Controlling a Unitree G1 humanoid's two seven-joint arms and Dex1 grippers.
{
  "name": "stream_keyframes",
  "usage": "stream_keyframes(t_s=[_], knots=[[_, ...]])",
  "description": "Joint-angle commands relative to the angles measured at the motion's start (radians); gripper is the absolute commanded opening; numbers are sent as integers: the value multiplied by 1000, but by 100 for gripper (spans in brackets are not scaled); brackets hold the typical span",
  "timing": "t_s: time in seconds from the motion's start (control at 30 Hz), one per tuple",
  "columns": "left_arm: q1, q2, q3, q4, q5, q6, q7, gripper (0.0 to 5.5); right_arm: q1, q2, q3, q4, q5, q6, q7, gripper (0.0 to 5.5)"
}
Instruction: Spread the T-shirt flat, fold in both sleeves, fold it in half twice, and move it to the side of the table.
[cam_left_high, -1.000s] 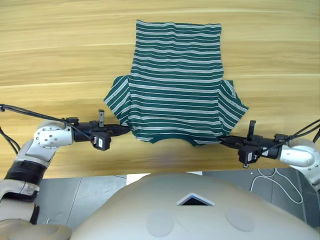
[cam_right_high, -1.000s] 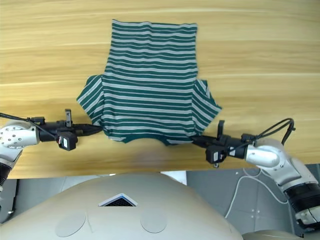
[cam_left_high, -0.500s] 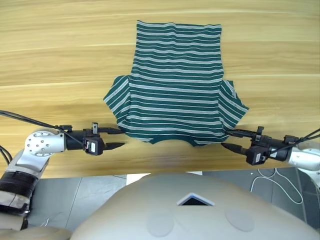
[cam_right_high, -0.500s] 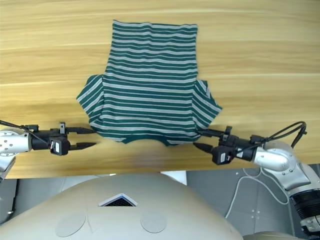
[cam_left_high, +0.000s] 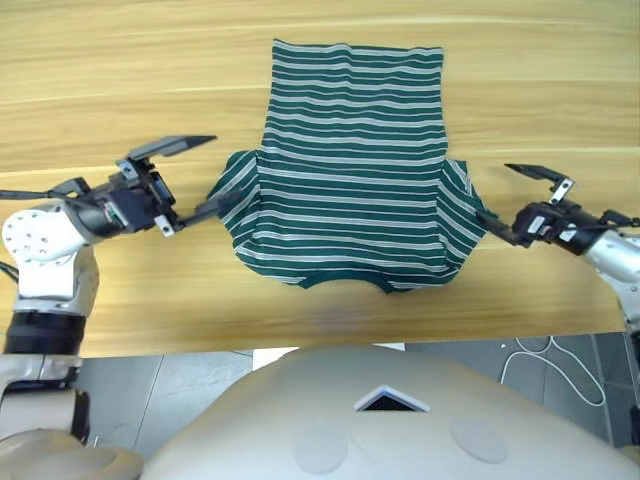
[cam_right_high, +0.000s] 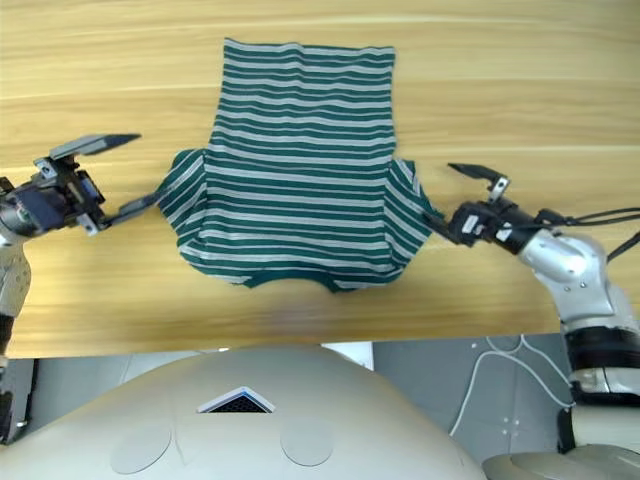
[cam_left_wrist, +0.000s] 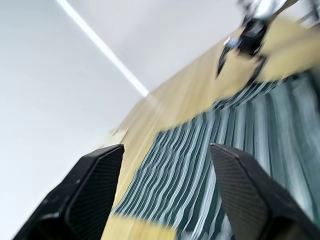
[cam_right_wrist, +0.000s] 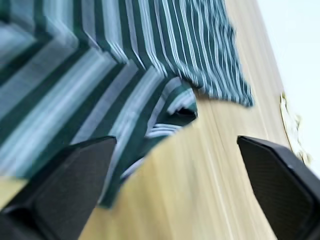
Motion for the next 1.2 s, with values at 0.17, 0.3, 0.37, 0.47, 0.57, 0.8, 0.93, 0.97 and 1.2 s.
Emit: stream_keyframes(t_s=[0.17,0.3,0.37,0.47,0.57,0.8,0.93,0.97,1.2], knots=[[-142,-70,-2,298,456,-120,252,320,-74,32,72,183,-141,28,-81,539],[-152,-71,-27,351,497,-146,283,320,-67,8,63,209,-130,17,-99,539],[-152,-66,-32,362,506,-155,289,320,-45,-7,46,183,-103,0,-94,539],[-132,-57,-43,349,459,-151,261,320,-27,-22,31,160,-76,-9,-87,539],[-123,-51,-47,329,427,-151,250,320,-15,-29,18,150,-58,-13,-79,539],[-115,-33,-54,330,406,-141,234,320,38,-63,-46,115,-16,-26,-89,539],[-76,-7,-59,252,251,-100,132,339,25,-33,-91,65,43,-46,-101,540],[-68,8,-59,242,250,-101,115,351,19,-25,-105,49,65,-52,-104,540],[84,112,8,58,443,-81,166,454,18,25,-189,-59,225,-70,-77,540]])
